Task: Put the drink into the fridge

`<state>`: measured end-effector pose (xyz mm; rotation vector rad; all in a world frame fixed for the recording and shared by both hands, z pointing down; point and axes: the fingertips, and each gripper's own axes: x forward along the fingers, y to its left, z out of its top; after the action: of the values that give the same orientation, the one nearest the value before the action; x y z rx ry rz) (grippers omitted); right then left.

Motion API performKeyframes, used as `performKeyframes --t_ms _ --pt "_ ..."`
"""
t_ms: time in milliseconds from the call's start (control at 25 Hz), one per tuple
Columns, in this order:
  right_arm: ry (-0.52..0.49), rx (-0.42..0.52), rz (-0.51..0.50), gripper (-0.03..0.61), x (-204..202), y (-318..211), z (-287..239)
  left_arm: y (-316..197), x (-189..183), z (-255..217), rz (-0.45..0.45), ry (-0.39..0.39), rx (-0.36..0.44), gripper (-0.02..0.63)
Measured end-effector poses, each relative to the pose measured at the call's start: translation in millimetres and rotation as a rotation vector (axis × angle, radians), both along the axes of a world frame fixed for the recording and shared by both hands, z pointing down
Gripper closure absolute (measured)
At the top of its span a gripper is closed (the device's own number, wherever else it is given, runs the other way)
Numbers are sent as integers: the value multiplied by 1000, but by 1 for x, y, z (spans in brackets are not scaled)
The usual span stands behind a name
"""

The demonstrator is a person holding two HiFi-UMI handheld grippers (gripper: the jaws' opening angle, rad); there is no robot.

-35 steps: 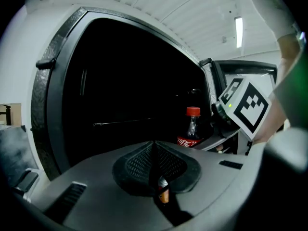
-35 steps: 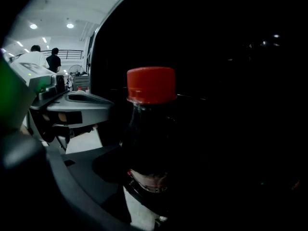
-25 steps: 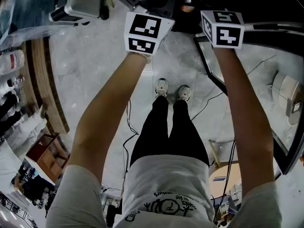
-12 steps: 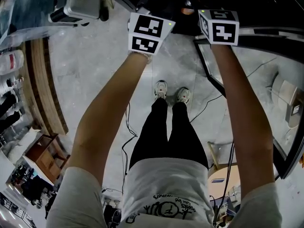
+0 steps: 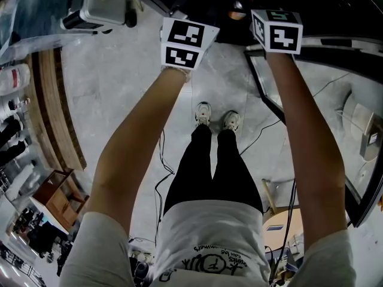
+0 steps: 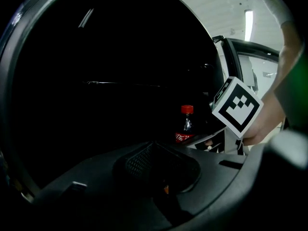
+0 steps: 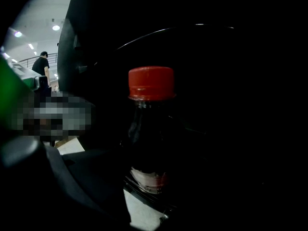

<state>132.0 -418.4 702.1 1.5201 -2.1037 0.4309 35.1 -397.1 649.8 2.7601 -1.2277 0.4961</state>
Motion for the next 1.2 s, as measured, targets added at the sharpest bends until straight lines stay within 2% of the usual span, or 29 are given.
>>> performKeyframes --t_ms 320,720,920,1200 --pt "-44 11 10 275 3 -4 0 -1 4 -2 5 -2 1 591" --pt "-54 22 4 213 1 0 -12 1 4 -16 5 3 14 591" --pt "-36 13 32 187 11 11 -15 5 4 -28 6 5 24 591" --pt "-49 28 44 219 13 32 -25 15 7 -50 3 30 31 591"
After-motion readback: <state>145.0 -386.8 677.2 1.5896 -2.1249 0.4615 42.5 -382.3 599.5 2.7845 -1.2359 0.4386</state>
